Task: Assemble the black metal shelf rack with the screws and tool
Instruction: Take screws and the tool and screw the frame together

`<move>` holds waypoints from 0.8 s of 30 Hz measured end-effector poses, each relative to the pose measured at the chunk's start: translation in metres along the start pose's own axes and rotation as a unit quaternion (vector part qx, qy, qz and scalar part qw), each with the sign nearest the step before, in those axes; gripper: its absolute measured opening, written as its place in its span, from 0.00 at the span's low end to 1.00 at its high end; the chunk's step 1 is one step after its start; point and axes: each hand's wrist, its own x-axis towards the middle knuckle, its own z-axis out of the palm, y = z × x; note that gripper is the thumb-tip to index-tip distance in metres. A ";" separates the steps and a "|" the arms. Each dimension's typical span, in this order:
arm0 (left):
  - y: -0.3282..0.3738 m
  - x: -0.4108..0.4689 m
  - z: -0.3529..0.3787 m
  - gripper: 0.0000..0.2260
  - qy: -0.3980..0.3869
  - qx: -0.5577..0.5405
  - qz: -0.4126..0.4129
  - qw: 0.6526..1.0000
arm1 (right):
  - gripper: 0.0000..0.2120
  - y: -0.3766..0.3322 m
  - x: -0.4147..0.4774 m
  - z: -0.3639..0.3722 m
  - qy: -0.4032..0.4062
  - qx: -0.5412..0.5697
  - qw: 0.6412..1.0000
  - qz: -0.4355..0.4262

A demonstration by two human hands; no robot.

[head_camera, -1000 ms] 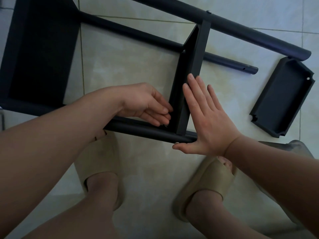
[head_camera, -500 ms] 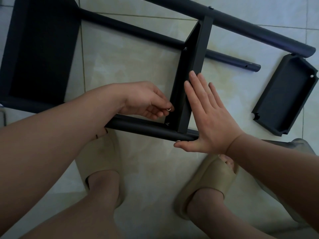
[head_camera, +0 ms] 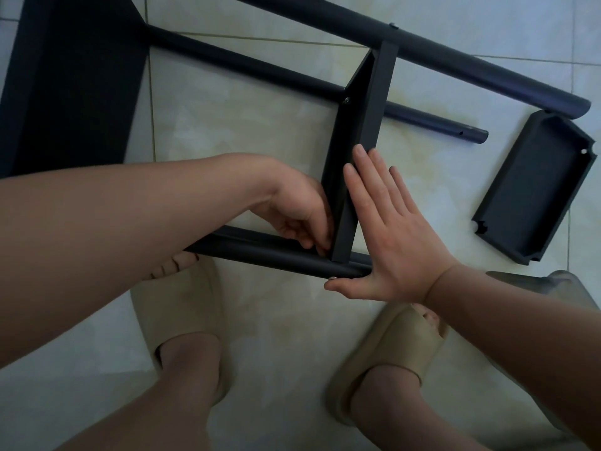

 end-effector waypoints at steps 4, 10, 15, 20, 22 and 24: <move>0.001 0.000 -0.001 0.10 -0.004 -0.012 0.002 1.000 | 0.62 0.000 0.000 -0.001 -0.004 -0.001 1.000 0.001; -0.001 -0.001 0.000 0.07 0.009 -0.055 0.019 0.998 | 0.61 -0.001 0.000 -0.001 -0.002 0.002 1.000 -0.001; 0.002 -0.002 0.002 0.08 0.007 0.003 0.016 1.000 | 0.61 -0.001 0.000 -0.001 -0.005 -0.001 1.000 0.000; 0.002 -0.001 0.001 0.07 -0.001 0.000 -0.003 1.000 | 0.61 -0.001 0.000 -0.002 -0.005 0.002 1.000 0.001; 0.002 -0.001 0.002 0.06 -0.005 -0.006 -0.009 1.000 | 0.61 -0.001 0.000 -0.002 -0.008 0.001 1.000 0.001; 0.002 0.000 0.001 0.06 -0.011 -0.013 -0.015 1.000 | 0.61 -0.001 0.000 -0.002 -0.008 0.001 1.000 0.001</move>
